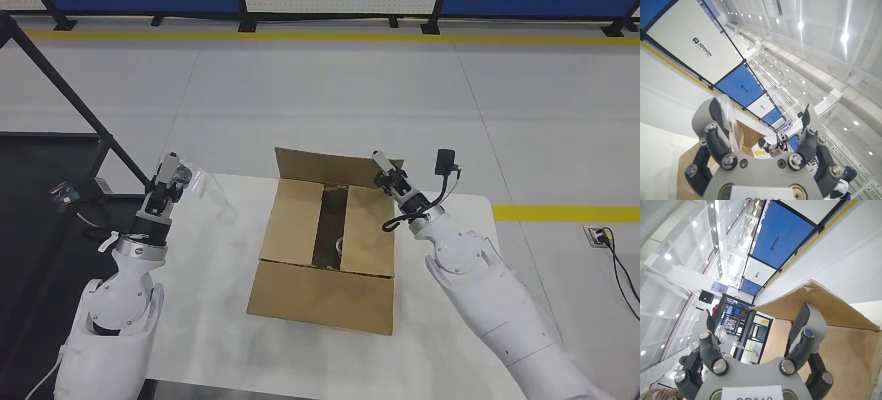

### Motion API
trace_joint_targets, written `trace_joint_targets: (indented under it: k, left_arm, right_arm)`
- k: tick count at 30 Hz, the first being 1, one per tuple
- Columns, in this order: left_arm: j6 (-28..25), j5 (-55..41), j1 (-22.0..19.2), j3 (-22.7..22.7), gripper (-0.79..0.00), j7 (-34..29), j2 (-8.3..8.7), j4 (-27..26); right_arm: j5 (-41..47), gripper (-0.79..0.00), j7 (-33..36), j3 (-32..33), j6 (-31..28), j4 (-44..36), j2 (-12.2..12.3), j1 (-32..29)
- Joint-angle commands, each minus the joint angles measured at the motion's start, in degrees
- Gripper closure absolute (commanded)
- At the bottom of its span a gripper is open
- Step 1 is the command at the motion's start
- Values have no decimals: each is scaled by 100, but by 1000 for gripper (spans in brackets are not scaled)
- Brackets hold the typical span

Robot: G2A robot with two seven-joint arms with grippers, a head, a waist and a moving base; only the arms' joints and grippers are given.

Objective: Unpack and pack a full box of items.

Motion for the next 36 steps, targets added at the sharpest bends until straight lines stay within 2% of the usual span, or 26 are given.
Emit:
trace_joint_targets:
  k: [1, 5, 8, 13, 18, 24, 28, 33, 36]
  left_arm:
    - [0, 0, 0, 0, -785, 0, 0, 0]
    - [0, 0, 0, 0, -785, 0, 0, 0]
    - [0, 0, 0, 0, -785, 0, 0, 0]
    - [0, 0, 0, 0, -785, 0, 0, 0]
    - [0, 0, 0, 0, -785, 0, 0, 0]
    - [0, 0, 0, 0, -785, 0, 0, 0]
    - [0, 0, 0, 0, -785, 0, 0, 0]
    - [0, 0, 0, 0, -785, 0, 0, 0]
    - [0, 0, 0, 0, -785, 0, 0, 0]
  right_arm:
    - [0, -785, 0, 0, 0, 0, 0, 0]
    - [105, -785, 99, -25, 31, -97, -21, -32]
    - [235, -785, 120, -141, 345, 70, -143, 201]
    - [-36, -785, -566, -669, 803, 1089, -544, 947]
    - [75, -785, -824, -1068, 742, 2217, -1005, 1465]
    - [448, -785, -748, -1165, 621, 3458, -1437, 1867]
    - [627, -785, -329, -1158, 732, 4001, -1632, 2025]
    - [657, -785, -260, -1092, 283, 4352, -1754, 2096]
    - [842, -785, -235, -947, -280, 4389, -1776, 2087]
